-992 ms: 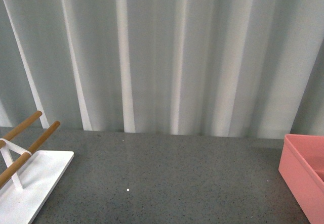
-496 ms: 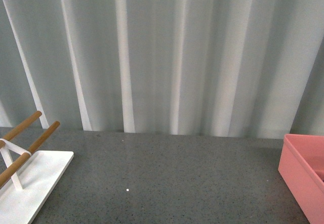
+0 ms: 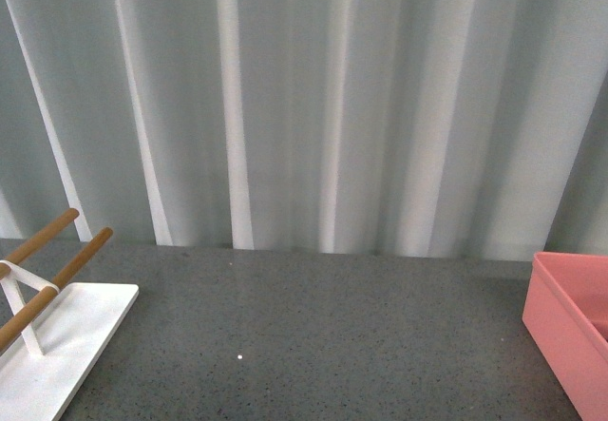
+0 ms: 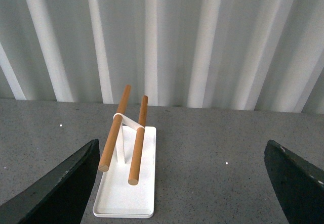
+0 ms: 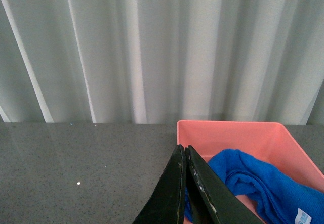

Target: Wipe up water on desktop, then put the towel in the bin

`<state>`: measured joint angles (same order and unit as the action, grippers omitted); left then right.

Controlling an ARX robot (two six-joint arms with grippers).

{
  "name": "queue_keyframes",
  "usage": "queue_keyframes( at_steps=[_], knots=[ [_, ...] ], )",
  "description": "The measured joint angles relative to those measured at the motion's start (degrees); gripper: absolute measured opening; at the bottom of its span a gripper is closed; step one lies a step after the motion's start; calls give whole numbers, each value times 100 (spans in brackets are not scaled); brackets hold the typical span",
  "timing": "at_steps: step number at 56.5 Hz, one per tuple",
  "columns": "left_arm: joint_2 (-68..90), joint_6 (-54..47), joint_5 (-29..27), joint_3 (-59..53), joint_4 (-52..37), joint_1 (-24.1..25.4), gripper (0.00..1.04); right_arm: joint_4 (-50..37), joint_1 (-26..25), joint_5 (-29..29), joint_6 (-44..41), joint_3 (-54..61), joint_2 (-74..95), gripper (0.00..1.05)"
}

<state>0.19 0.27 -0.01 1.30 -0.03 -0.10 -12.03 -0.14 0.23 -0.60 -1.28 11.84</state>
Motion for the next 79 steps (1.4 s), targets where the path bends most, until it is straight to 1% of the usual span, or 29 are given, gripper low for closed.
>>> queue_keyframes(
  at_steps=[6,11,13,34,36,39,40,43,44,47,51,54,55,56,58,60,63,67,79],
  knots=[
    [0,0,0,0,0,0,98,208,0,-2,0,0,-203,3],
    [-2,0,0,0,0,0,98,1062,2,-2,2,0,-855,3],
    [0,0,-2,0,0,0,98,1161,2,-7,2,0,-1005,3],
    [-7,0,0,0,0,0,98,1200,2,-15,2,0,-1158,3],
    [-7,0,0,0,0,0,98,1200,2,-15,2,0,-1158,9],
    [-7,0,0,0,0,0,98,1200,2,-17,2,-2,-1158,23],
    [-7,0,0,0,0,0,98,1200,2,-15,2,0,-1158,24],
    [-7,0,0,0,0,0,98,1200,2,-15,2,0,-1158,35],
    [-7,0,0,0,0,0,98,1200,2,-15,2,0,-1158,37],
    [-7,0,0,0,0,0,98,1200,2,-17,2,0,-1158,47],
    [-7,0,0,0,0,0,98,1200,2,-15,2,0,-1158,58],
    [-7,0,0,0,0,0,98,1200,2,-17,2,-2,-1158,69],
    [-7,0,0,0,0,0,98,1200,2,-15,2,0,-1158,70],
    [-7,0,0,0,0,0,98,1200,2,-17,2,0,-1158,74],
    [-7,0,0,0,0,0,98,1200,2,-17,2,0,-1158,85],
    [-7,0,0,0,0,0,98,1200,2,-15,2,0,-1158,92],
    [-7,0,0,0,0,0,98,1200,2,-15,7,0,-1158,99],
    [-7,0,0,0,0,0,98,1200,2,-15,9,0,-1158,97],
    [-7,0,0,0,0,0,98,1200,2,-15,9,0,-1158,98]
  ],
)
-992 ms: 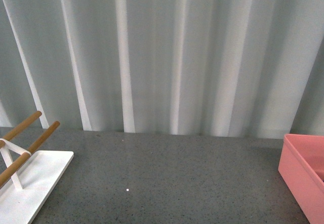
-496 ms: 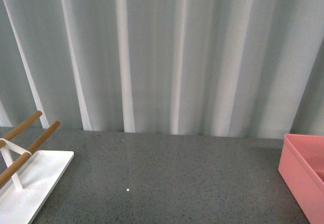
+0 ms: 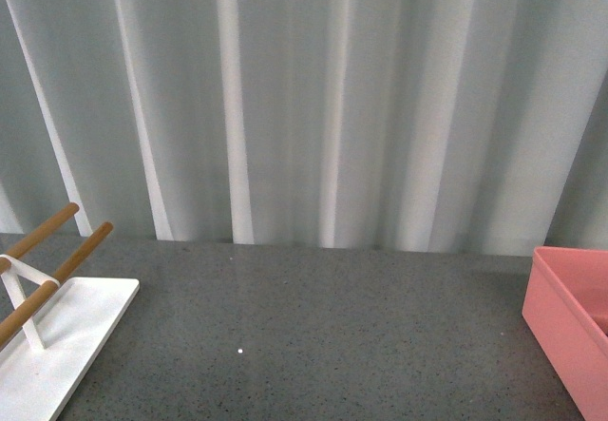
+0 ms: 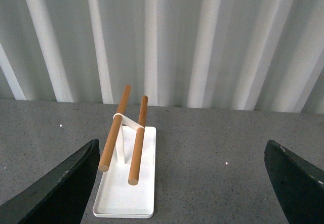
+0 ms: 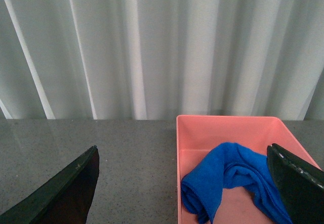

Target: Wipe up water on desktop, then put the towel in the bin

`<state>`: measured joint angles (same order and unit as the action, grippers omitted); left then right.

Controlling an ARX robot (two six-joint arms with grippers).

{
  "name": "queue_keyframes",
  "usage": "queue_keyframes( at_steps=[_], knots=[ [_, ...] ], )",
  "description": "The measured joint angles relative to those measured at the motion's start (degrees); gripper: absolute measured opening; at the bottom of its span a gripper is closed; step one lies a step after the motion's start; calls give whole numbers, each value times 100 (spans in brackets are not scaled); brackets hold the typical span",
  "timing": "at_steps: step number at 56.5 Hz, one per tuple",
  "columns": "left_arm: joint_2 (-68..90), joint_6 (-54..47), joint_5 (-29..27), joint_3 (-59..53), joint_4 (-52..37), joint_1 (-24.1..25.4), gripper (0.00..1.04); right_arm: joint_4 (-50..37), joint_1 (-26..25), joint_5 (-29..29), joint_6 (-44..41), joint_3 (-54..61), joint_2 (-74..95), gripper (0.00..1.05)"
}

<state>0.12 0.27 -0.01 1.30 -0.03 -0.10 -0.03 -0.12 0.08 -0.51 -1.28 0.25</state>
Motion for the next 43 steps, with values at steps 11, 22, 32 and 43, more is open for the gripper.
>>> queue_keyframes(
  at_steps=[11,22,32,43],
  knots=[
    [0,0,0,0,0,0,98,0,0,0,0,-2,0,98],
    [0,0,0,0,0,0,98,0,0,0,0,0,0,98],
    [0,0,0,0,0,0,98,0,0,0,0,0,0,98],
    [0,0,0,0,0,0,98,0,0,0,0,-2,0,98]
  ],
)
